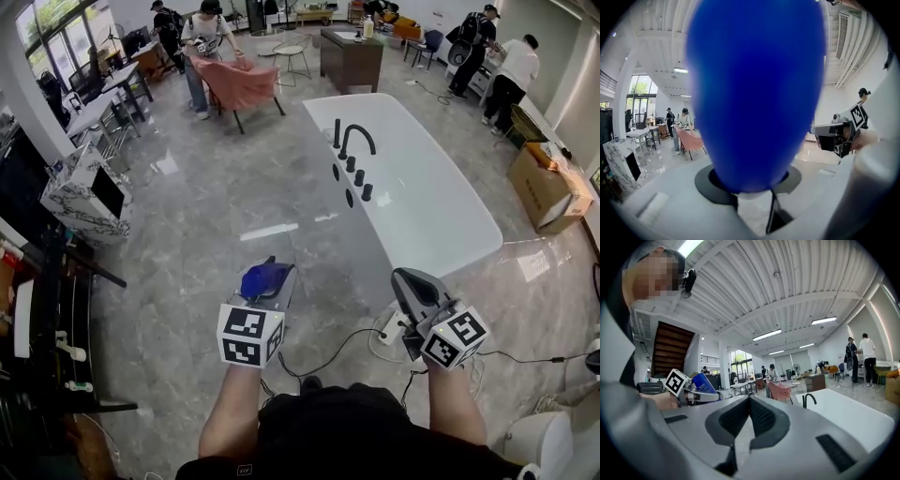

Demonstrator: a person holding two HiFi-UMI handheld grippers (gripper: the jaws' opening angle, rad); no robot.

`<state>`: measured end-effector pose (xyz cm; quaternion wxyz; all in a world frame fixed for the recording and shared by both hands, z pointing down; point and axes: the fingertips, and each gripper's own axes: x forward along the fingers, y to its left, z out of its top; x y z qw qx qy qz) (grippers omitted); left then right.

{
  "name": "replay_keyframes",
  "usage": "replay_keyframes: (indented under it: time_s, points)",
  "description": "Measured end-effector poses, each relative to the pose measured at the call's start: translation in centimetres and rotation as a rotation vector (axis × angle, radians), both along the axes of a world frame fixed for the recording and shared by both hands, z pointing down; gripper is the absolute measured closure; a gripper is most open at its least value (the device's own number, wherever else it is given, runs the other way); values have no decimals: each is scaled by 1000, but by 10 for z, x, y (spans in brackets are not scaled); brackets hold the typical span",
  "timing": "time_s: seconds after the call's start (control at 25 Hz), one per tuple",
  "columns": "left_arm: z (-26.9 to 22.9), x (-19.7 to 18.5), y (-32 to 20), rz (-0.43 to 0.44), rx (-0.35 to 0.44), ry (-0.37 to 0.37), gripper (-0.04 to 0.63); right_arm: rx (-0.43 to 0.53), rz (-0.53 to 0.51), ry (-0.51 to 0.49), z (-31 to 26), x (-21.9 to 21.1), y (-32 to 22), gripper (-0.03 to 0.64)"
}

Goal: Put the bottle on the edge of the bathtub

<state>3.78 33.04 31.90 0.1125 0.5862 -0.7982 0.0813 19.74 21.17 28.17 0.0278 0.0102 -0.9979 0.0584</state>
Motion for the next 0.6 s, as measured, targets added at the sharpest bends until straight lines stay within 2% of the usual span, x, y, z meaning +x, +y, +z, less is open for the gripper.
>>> replay_keyframes:
  time_s: [0.12, 0.36, 0.6]
  points:
    - [8, -3, 8, 22, -18, 6, 431, -41, 18, 15, 9, -5, 9, 604]
    - [20, -13, 20, 34, -44, 31, 431, -59, 7, 36, 15, -19, 26, 604]
    - [29, -29, 11, 30, -58, 59, 431, -96, 8, 44, 26, -37, 12, 604]
